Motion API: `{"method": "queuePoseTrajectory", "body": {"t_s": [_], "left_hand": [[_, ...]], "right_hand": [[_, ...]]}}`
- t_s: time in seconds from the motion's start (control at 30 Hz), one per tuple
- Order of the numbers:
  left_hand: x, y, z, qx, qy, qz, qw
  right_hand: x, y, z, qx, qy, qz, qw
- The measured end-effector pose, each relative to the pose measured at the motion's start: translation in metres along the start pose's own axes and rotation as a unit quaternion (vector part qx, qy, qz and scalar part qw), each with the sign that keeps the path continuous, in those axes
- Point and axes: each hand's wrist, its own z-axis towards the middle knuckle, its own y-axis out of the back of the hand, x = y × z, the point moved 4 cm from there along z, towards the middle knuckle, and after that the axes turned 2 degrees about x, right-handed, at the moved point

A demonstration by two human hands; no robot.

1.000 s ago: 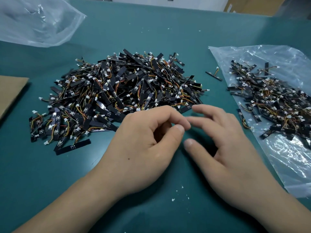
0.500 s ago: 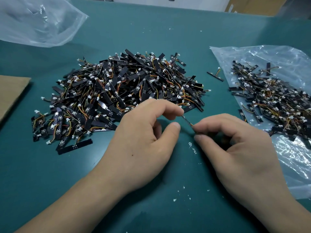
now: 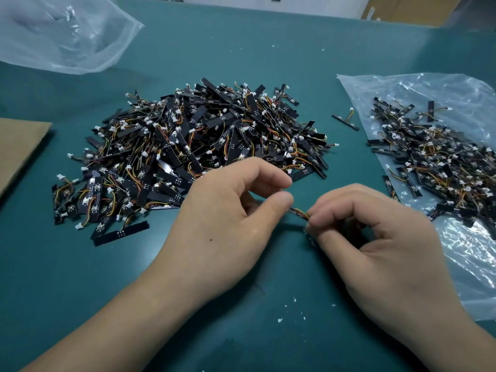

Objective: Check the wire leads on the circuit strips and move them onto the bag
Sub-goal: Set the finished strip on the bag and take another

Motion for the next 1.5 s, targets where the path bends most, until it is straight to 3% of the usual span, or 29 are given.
{"method": "queuePoseTrajectory", "body": {"t_s": [0.27, 0.47, 0.57, 0.77, 0.9, 1.07, 1.3, 1.5], "left_hand": [[-0.007, -0.005, -0.004, 0.076, 0.001, 0.007, 0.997], [-0.001, -0.002, -0.001, 0.03, 0.062, -0.105, 0.992], [-0.003, -0.003, -0.002, 0.034, 0.049, -0.11, 0.992], [-0.007, 0.0, 0.0, 0.052, 0.039, -0.165, 0.984], [-0.008, -0.004, -0.002, 0.085, 0.028, -0.133, 0.987], [-0.011, -0.005, -0.004, 0.098, 0.016, -0.102, 0.99], [-0.011, -0.006, -0.004, 0.094, 0.001, -0.051, 0.994], [-0.012, -0.006, -0.005, 0.104, -0.005, -0.027, 0.994]], "right_hand": [[0.001, 0.004, -0.001, -0.058, 0.019, -0.041, 0.997], [0.014, 0.0, -0.005, -0.042, 0.112, -0.095, 0.988], [0.013, -0.002, -0.006, -0.008, 0.077, -0.042, 0.996], [-0.002, 0.006, -0.005, -0.054, -0.091, 0.094, 0.99], [0.0, 0.0, -0.002, 0.034, -0.058, 0.055, 0.996], [-0.004, 0.002, -0.004, 0.004, -0.07, 0.073, 0.995], [-0.004, -0.002, -0.005, 0.065, -0.051, 0.08, 0.993], [-0.002, -0.001, -0.004, 0.053, -0.046, 0.078, 0.994]]}}
